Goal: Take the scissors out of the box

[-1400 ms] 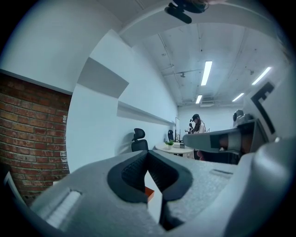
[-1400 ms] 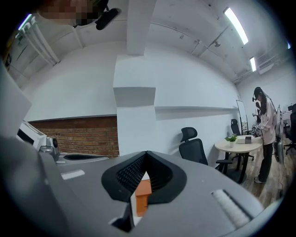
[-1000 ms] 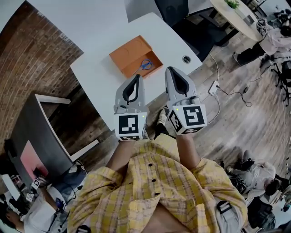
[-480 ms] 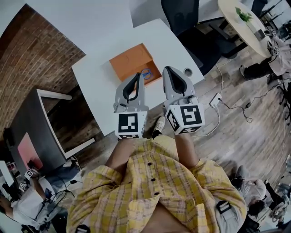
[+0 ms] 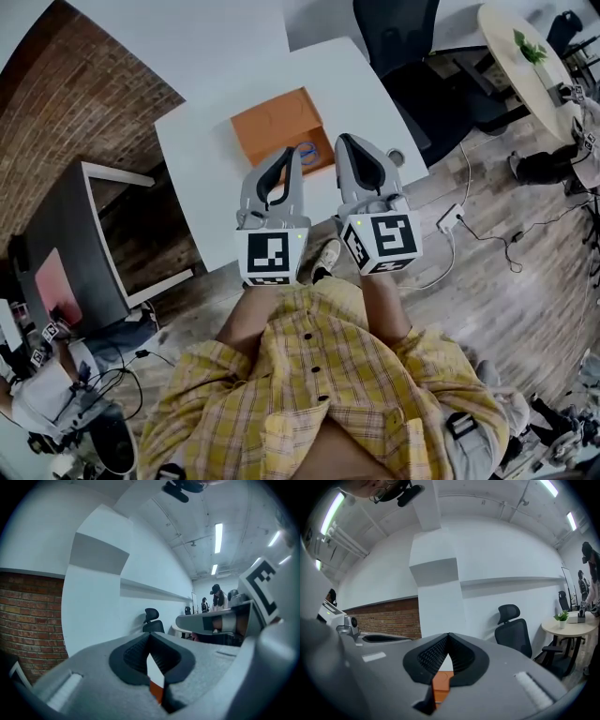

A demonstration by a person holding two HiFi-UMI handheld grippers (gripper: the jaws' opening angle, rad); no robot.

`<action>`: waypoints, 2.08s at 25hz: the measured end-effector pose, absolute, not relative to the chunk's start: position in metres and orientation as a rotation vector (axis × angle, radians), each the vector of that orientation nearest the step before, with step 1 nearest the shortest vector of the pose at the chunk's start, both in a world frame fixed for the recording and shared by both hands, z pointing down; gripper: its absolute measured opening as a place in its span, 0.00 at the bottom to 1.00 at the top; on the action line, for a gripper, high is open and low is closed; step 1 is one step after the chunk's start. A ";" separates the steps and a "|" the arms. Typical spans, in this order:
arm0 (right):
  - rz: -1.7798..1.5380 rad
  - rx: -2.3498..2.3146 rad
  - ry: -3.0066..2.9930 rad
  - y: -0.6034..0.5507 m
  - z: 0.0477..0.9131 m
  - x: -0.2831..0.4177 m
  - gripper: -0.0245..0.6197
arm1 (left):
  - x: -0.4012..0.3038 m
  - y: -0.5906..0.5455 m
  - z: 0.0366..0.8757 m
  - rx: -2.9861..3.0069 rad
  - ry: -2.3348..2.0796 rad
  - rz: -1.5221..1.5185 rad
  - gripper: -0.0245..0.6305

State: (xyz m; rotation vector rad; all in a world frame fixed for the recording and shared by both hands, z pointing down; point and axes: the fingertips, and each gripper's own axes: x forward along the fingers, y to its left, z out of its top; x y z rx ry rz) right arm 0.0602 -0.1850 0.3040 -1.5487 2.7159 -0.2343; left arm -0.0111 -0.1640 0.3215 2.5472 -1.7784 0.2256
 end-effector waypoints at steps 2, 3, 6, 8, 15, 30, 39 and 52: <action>-0.241 -1.550 2.719 -0.191 0.306 0.057 0.05 | -0.013 -0.170 0.327 2.549 -1.760 0.254 0.04; -0.244 -1.552 2.722 -0.194 0.308 0.055 0.05 | -0.015 -0.174 0.330 2.547 -1.751 0.262 0.04; -0.259 -1.563 2.728 -0.204 0.315 0.050 0.05 | -0.023 -0.187 0.338 2.534 -1.760 0.297 0.04; -0.273 -1.579 2.729 -0.206 0.319 0.047 0.05 | -0.027 -0.194 0.343 2.524 -1.755 0.325 0.04; -0.329 -1.625 2.721 -0.227 0.337 0.036 0.05 | -0.038 -0.219 0.373 2.524 -1.691 0.479 0.04; -0.459 -1.674 2.726 -0.267 0.383 0.037 0.05 | -0.030 -0.255 0.459 2.491 -1.462 0.763 0.04; -0.511 -1.682 2.735 -0.278 0.403 0.039 0.05 | -0.021 -0.264 0.499 2.491 -1.334 0.907 0.04; -0.550 -1.699 2.725 -0.283 0.415 0.047 0.05 | -0.005 -0.268 0.547 2.516 -1.151 1.109 0.11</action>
